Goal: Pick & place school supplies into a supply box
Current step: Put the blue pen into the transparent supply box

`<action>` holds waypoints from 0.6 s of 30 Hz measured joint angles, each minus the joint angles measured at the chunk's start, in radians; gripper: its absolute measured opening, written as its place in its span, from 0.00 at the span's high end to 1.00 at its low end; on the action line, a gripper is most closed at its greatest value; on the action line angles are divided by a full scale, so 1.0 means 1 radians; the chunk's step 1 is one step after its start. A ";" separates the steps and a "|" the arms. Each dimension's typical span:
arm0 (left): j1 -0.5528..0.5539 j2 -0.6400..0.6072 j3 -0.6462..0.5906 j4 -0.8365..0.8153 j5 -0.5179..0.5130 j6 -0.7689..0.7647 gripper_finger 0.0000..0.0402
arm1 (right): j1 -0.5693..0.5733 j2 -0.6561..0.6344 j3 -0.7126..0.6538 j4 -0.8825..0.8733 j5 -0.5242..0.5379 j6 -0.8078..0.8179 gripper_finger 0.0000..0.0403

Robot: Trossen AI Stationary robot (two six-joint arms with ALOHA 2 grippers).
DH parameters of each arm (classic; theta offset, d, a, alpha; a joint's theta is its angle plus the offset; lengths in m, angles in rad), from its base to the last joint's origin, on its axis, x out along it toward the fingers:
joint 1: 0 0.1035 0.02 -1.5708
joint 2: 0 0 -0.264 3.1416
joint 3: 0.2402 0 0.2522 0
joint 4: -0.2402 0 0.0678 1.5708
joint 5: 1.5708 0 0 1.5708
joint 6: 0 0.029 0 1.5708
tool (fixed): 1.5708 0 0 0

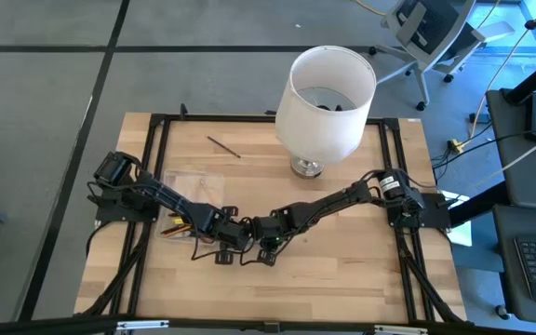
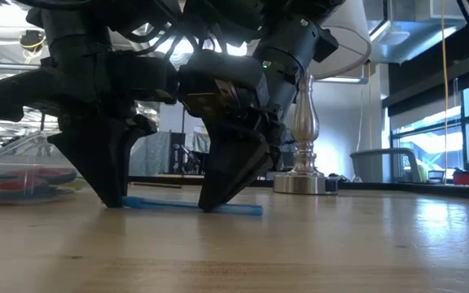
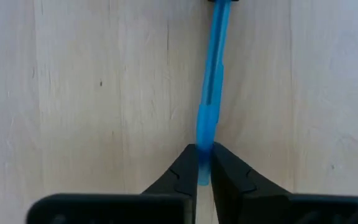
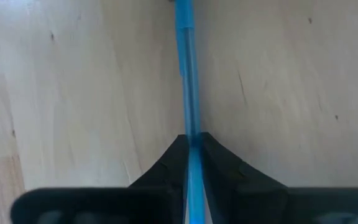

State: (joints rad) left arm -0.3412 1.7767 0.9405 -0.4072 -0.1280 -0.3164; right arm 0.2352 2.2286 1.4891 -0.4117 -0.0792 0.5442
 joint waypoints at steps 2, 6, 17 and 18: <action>-0.001 0.000 0.001 -0.001 0.000 -0.001 0.97 | 0.000 -0.011 -0.003 0.000 0.003 0.002 0.88; -0.005 0.001 0.003 0.003 -0.001 -0.008 0.96 | 0.000 -0.039 -0.004 0.002 0.046 0.017 0.82; -0.005 0.002 0.003 0.007 0.000 -0.015 0.96 | -0.002 -0.183 -0.006 -0.103 0.195 0.000 0.78; -0.005 0.002 0.003 0.006 -0.001 -0.013 0.96 | -0.002 -0.188 -0.007 -0.109 0.197 -0.001 0.78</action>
State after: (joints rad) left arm -0.3462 1.7786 0.9436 -0.4011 -0.1286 -0.3298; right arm 0.2329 2.0409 1.4823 -0.5203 0.1179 0.5435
